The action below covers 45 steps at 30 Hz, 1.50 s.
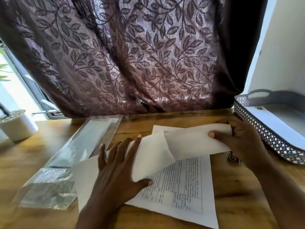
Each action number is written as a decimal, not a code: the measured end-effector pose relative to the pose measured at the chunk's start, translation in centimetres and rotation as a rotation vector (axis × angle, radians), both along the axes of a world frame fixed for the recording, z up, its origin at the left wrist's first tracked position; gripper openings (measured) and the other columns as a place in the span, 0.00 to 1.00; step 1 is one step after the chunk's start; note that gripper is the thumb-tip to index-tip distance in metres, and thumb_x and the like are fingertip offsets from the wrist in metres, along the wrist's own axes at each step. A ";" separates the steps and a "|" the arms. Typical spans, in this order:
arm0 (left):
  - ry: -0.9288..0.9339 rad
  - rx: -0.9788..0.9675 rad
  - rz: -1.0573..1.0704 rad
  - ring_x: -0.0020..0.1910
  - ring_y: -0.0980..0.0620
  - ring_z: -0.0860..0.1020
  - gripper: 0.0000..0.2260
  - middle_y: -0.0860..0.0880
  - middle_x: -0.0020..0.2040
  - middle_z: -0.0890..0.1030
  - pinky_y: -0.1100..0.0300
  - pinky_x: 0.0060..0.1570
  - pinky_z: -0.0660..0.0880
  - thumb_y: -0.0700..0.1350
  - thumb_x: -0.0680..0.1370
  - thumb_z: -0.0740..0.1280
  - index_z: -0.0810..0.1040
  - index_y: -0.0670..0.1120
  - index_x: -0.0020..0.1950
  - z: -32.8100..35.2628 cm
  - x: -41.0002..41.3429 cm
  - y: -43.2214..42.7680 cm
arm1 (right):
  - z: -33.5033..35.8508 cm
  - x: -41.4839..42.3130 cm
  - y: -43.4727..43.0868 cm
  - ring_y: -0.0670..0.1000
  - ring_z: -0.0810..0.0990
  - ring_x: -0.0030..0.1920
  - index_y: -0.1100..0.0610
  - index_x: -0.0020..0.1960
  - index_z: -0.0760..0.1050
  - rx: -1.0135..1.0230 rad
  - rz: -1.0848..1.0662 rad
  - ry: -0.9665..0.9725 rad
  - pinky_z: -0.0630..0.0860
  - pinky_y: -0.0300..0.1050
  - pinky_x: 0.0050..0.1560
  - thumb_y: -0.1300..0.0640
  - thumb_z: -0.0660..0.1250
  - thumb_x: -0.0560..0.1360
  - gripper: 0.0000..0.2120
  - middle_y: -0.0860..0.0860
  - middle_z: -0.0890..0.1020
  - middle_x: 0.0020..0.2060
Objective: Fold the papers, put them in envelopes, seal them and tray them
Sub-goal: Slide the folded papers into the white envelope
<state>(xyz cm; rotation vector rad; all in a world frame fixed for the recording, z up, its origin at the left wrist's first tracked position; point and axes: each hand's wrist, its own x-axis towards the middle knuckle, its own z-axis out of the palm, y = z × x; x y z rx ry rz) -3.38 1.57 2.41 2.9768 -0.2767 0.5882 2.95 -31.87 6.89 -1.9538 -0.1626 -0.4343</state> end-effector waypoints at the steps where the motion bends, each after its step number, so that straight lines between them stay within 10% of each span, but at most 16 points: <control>1: 0.002 0.010 -0.029 0.76 0.43 0.61 0.56 0.50 0.77 0.61 0.32 0.75 0.47 0.79 0.62 0.64 0.46 0.57 0.82 0.0 -0.1 -0.1 | 0.1 -0.1 0.2 0.53 0.82 0.29 0.45 0.43 0.79 0.014 0.012 -0.002 0.80 0.60 0.27 0.57 0.79 0.70 0.10 0.42 0.84 0.34; 5: 0.000 0.003 -0.074 0.77 0.44 0.59 0.56 0.50 0.78 0.60 0.34 0.76 0.47 0.80 0.62 0.63 0.45 0.57 0.82 0.1 -0.2 -1.0 | -0.3 -0.2 2.4 0.45 0.79 0.27 0.52 0.47 0.76 0.162 0.081 0.072 0.69 0.38 0.19 0.56 0.76 0.74 0.09 0.47 0.82 0.33; 15: 0.011 -0.065 -0.045 0.76 0.43 0.59 0.54 0.49 0.78 0.59 0.36 0.76 0.49 0.80 0.63 0.61 0.46 0.56 0.81 -0.3 0.0 -0.9 | -1.3 -0.6 4.8 0.54 0.85 0.47 0.57 0.54 0.82 0.316 0.201 0.185 0.83 0.45 0.37 0.64 0.66 0.80 0.07 0.53 0.85 0.51; 22: -0.027 -0.061 -0.091 0.76 0.44 0.59 0.55 0.50 0.78 0.59 0.34 0.75 0.51 0.78 0.63 0.64 0.45 0.56 0.81 -0.2 0.0 -1.9 | -2.3 -1.3 6.4 0.53 0.82 0.28 0.56 0.48 0.80 0.151 0.233 0.154 0.73 0.37 0.25 0.62 0.73 0.76 0.03 0.51 0.86 0.42; 35: -0.019 -0.080 -0.061 0.76 0.44 0.60 0.55 0.50 0.78 0.59 0.36 0.75 0.54 0.79 0.63 0.63 0.45 0.55 0.82 -0.3 0.4 -1.7 | -1.7 -2.6 6.9 0.57 0.77 0.23 0.52 0.59 0.82 0.166 0.540 0.305 0.74 0.40 0.24 0.49 0.63 0.79 0.14 0.47 0.86 0.55; 45: -0.037 -0.060 -0.078 0.73 0.46 0.63 0.53 0.51 0.76 0.63 0.42 0.72 0.58 0.76 0.65 0.64 0.45 0.56 0.81 -0.4 0.3 -1.9 | -2.0 -2.5 7.1 0.57 0.78 0.25 0.46 0.61 0.81 0.059 0.579 0.402 0.77 0.43 0.26 0.56 0.70 0.78 0.13 0.42 0.86 0.55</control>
